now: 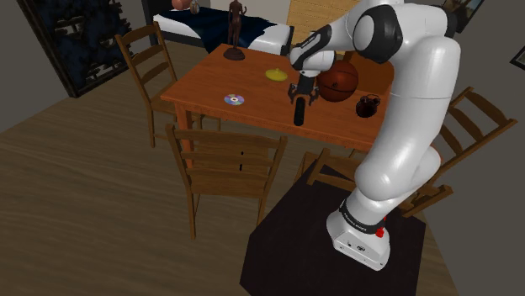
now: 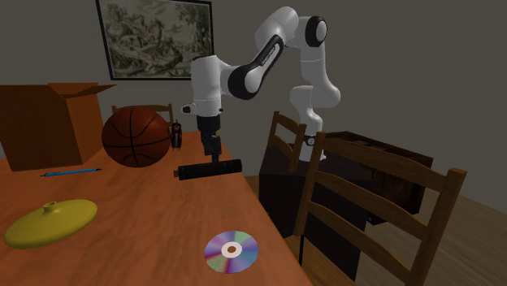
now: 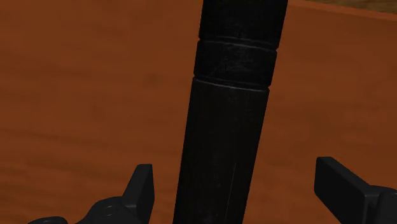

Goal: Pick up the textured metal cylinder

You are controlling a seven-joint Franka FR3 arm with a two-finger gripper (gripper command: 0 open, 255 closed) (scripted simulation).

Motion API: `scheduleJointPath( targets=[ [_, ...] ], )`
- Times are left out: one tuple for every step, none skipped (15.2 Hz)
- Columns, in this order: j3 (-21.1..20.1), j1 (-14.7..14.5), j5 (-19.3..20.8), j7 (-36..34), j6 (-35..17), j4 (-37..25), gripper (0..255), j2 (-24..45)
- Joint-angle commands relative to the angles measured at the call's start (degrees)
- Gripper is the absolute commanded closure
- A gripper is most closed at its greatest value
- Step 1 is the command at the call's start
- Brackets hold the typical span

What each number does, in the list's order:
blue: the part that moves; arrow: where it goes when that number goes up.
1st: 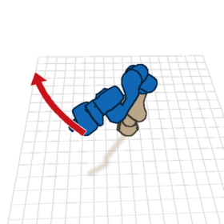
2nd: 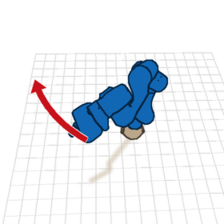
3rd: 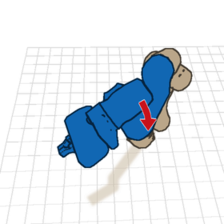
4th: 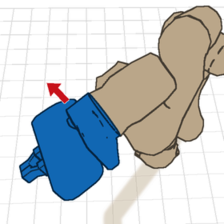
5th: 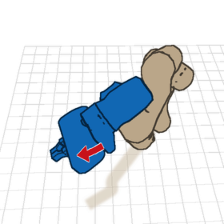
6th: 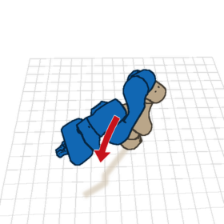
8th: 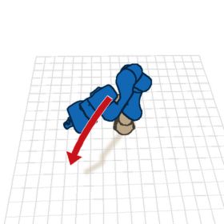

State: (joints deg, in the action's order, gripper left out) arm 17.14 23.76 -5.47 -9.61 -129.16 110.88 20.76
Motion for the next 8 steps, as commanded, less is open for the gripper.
scheduleJointPath(
  targets=[
    [0.2,0.8,-0.9,-0.1,-0.3,-1.5,0,1.8],
    [0.1,0.9,-1.1,0.0,-0.9,-1.4,0,2.3],
    [0.0,1.0,-1.3,0.1,-1.5,-1.2,0,2.7],
    [-0.1,1.1,-1.5,0.2,-2.1,-1.1,0,3.2],
    [-0.2,1.1,-1.7,0.3,-2.7,-1.0,0,3.7],
    [-0.3,1.2,-1.9,0.4,-3.3,-0.8,0,4.2],
    [-0.4,1.3,-2.0,0.6,-3.9,-0.7,0,4.7],
    [-0.6,1.4,-2.4,0.7,-4.8,-0.6,0,5.5]
  ],
)
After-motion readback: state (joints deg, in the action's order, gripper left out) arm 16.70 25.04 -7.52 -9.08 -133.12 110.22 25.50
